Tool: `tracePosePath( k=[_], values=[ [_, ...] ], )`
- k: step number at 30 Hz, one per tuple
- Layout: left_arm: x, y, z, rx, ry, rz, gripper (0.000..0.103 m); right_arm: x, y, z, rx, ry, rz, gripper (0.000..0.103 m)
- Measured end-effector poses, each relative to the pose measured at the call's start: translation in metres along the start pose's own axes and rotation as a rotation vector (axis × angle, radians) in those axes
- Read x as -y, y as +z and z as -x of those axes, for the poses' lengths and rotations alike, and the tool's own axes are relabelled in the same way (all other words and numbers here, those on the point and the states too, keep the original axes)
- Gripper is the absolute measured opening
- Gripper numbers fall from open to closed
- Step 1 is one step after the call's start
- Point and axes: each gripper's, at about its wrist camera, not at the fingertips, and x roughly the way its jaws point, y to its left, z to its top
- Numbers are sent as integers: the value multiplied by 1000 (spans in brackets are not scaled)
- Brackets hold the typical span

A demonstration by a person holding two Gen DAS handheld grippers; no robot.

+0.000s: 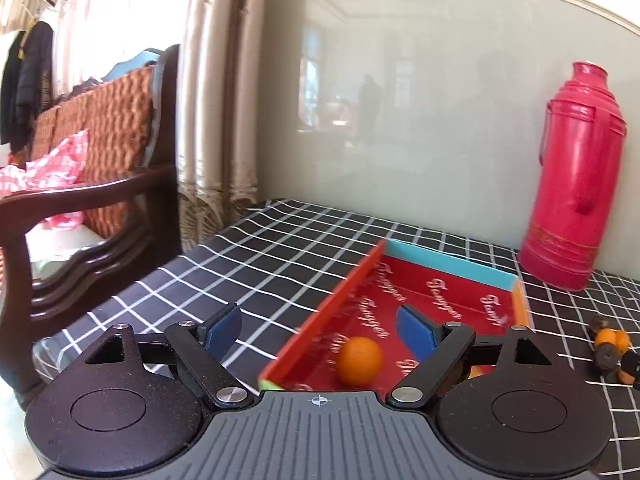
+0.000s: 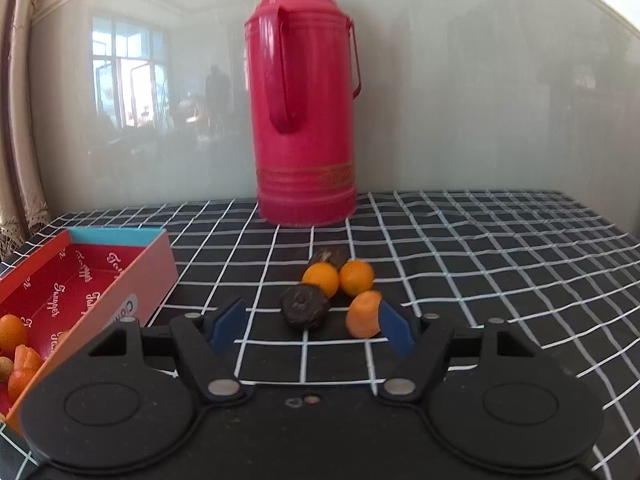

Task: Organize fruits
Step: 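Reach the right gripper to the dark brown round fruit and close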

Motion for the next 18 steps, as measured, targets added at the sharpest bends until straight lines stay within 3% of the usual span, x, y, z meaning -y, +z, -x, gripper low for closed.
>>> tracePosePath(
  k=[8, 13, 18],
  values=[
    [-27, -3, -4, 22, 84, 31, 91, -8, 3, -40, -99, 6, -32, 48],
    [-44, -4, -12, 3, 110, 64, 91, -8, 4, -60, -145, -11, -48, 47],
    [-51, -5, -18, -9, 116, 82, 92, -10, 4, -67, -138, -32, -30, 32]
  ],
)
